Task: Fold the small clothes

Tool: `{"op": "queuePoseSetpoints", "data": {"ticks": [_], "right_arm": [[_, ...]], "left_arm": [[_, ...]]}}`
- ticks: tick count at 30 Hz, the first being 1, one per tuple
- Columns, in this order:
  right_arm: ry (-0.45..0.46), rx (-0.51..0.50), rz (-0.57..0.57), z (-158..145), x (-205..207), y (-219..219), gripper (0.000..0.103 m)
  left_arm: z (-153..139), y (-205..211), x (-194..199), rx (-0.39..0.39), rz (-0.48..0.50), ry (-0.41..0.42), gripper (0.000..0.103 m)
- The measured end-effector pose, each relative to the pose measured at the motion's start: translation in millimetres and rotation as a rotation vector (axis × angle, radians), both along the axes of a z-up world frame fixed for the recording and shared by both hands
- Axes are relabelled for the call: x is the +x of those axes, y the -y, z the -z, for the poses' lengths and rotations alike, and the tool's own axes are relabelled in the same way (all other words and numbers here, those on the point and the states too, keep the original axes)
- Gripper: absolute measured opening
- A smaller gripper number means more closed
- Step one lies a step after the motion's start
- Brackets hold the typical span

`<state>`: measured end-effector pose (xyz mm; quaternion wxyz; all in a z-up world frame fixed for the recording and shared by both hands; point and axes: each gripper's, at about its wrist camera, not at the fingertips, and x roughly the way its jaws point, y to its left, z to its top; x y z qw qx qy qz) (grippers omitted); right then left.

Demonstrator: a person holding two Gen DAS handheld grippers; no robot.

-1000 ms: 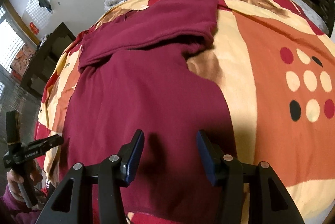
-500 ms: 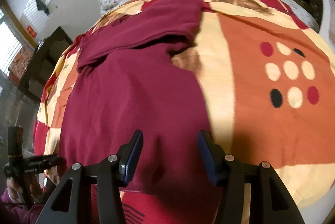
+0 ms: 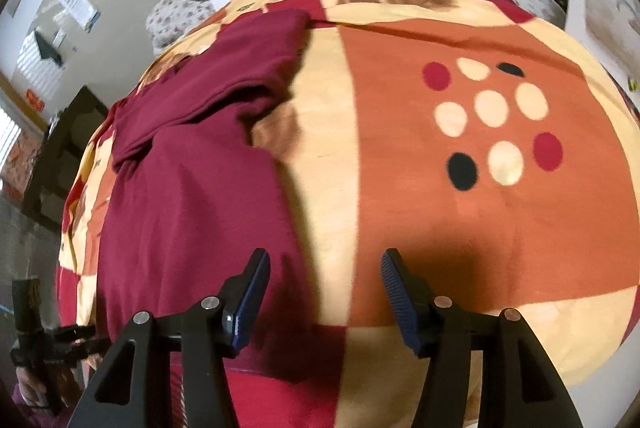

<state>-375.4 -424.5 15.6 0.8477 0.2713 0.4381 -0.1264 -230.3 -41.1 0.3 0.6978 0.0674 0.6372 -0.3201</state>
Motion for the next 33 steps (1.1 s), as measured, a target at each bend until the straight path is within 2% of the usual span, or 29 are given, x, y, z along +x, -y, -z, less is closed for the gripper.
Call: {"op": "queuePoseSetpoints", "data": {"ticks": [3,7,9,10,11,12,13,14,15,16,17,19,21,24,28,30,33], "right_arm": [[0.01,0.034,-0.036,2,1,-2,0.056],[0.007,0.075,-0.101,8,2,-13,0.056],[0.007,0.087,-0.118,11,2,-17,0.056],[0.008,0.085,-0.127,13,2,-18,0.056],[0.006,0.065,-0.137,15,1,-21,0.056],[0.008,0.055,-0.14,16,1,-23,0.051],[0.025,0.059,-0.144,18,0,-25,0.045],[0.05,0.078,-0.149,19,-1,-27,0.029],[0.062,0.091,-0.149,21,-2,-29,0.022],[0.059,0.087,-0.148,22,-1,-30,0.02],[0.061,0.088,-0.143,22,-2,-31,0.016],[0.101,0.16,-0.137,16,-6,-29,0.009],[0.124,0.174,-0.152,4,-12,-33,0.009],[0.133,0.165,-0.209,-19,-21,-49,0.008],[0.11,0.198,-0.302,-30,-31,-79,0.008],[0.061,0.206,-0.336,-19,-30,-92,0.008],[-0.007,0.254,-0.335,10,-26,-98,0.008]], "left_arm": [[0,6,-1,0.028,0.016,0.013,0.079],[0,4,2,0.018,-0.003,-0.006,0.078],[-2,3,4,0.023,-0.005,0.007,0.067],[-3,2,4,0.029,-0.008,0.021,0.051],[-4,2,5,0.03,-0.011,0.027,0.03],[-4,1,5,0.026,-0.014,0.025,0.022],[-2,0,7,0.01,-0.021,0.01,0.016],[0,-1,8,0.0,-0.023,0.005,0.014],[0,-1,8,-0.006,-0.022,0.01,0.012],[0,-1,8,-0.012,-0.021,0.014,0.009],[-1,-3,9,-0.024,-0.024,0.012,0.007],[-7,-8,11,-0.052,-0.024,0.003,0.007],[-18,-16,10,-0.082,-0.021,0.02,0.006],[-46,-34,4,-0.112,-0.005,0.09,0.006],[-67,-61,2,-0.11,-0.015,0.139,0.006],[-61,-68,5,-0.082,-0.024,0.148,0.006],[-33,-75,10,-0.03,-0.052,0.099,0.006]]}}
